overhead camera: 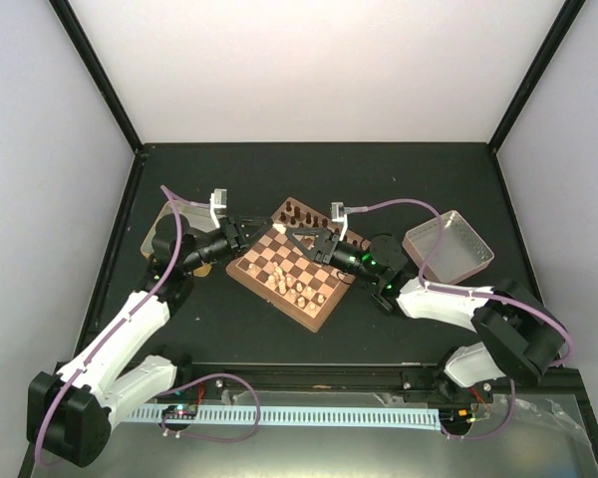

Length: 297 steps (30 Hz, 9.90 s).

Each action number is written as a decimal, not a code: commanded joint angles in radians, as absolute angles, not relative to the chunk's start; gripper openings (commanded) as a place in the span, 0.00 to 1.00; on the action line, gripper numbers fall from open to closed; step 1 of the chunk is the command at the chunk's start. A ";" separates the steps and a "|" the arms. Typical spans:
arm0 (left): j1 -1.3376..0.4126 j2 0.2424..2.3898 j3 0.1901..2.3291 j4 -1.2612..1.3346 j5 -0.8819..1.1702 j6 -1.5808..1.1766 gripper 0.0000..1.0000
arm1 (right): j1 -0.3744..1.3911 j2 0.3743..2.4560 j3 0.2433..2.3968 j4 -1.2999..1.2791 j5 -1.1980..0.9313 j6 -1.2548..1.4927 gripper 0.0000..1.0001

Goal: Set up the chess pieces on the board
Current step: Pick up the chess piece from the chessboard, then place the chess piece on the chessboard, then pick up the chess piece from the chessboard, then place the chess piece on the chessboard, then pick up the chess piece from the chessboard.

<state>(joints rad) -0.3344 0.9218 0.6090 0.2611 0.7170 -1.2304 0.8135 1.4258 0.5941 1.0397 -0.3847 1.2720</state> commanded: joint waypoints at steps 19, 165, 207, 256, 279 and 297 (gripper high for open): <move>-0.326 0.873 0.708 -0.213 0.379 -0.672 0.02 | 0.810 1.269 0.608 0.557 -0.291 1.044 0.06; -0.628 1.323 0.898 -0.637 -0.054 -0.384 0.37 | 0.809 1.191 0.757 -0.345 -0.089 0.688 0.09; -0.617 0.857 0.823 -0.632 -0.102 -0.379 0.49 | 0.828 1.714 1.125 -0.681 -0.044 0.555 0.20; -0.865 1.720 1.136 -0.444 0.224 -0.410 0.44 | 0.636 1.070 0.599 -0.405 0.206 0.863 0.40; -0.869 1.815 1.223 -0.537 0.167 -0.369 0.26 | 0.633 1.033 0.602 -0.404 0.184 0.860 0.39; -0.810 1.657 1.205 -0.579 -0.083 -0.362 0.07 | 0.633 1.013 0.614 -0.410 0.179 0.865 0.38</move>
